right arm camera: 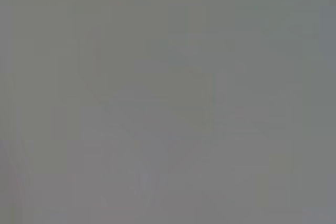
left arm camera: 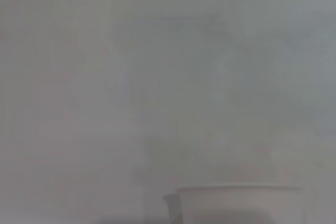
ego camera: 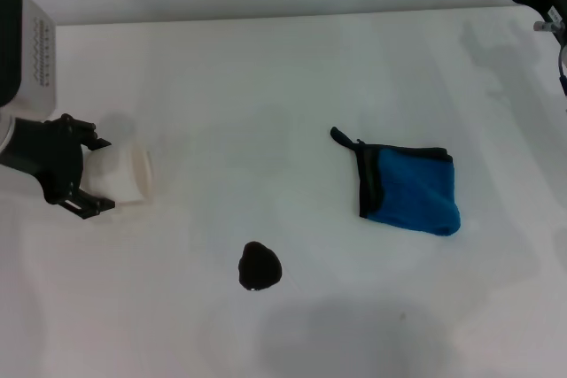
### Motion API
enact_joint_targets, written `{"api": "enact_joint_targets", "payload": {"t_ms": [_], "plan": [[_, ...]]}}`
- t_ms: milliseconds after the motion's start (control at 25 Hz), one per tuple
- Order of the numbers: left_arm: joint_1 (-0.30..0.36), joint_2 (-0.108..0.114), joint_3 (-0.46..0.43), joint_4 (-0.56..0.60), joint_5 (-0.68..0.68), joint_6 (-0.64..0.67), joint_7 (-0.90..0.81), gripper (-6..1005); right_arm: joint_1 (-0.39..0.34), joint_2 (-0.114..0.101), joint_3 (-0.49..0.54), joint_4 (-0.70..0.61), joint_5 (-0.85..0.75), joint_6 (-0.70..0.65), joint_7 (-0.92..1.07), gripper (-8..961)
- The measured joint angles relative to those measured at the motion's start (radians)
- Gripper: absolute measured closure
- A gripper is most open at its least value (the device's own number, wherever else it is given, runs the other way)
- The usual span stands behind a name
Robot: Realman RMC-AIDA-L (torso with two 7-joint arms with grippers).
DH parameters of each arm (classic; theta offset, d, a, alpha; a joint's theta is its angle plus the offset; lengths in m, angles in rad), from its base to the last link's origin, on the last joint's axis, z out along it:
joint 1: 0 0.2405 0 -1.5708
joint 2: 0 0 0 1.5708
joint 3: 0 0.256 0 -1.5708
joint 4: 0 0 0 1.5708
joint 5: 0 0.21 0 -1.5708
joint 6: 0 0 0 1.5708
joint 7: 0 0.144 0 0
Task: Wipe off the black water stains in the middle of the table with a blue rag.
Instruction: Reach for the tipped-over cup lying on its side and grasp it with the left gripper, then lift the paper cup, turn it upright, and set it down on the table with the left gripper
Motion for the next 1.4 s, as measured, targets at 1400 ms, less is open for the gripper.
{"api": "enact_joint_targets", "payload": {"t_ms": [1400], "plan": [[0.328, -0.101, -0.088, -0.036, -1.002, 0.216, 0.137, 303, -0.012, -0.01, -0.004, -0.033, -0.005, -0.002, 0.0, 115]]}}
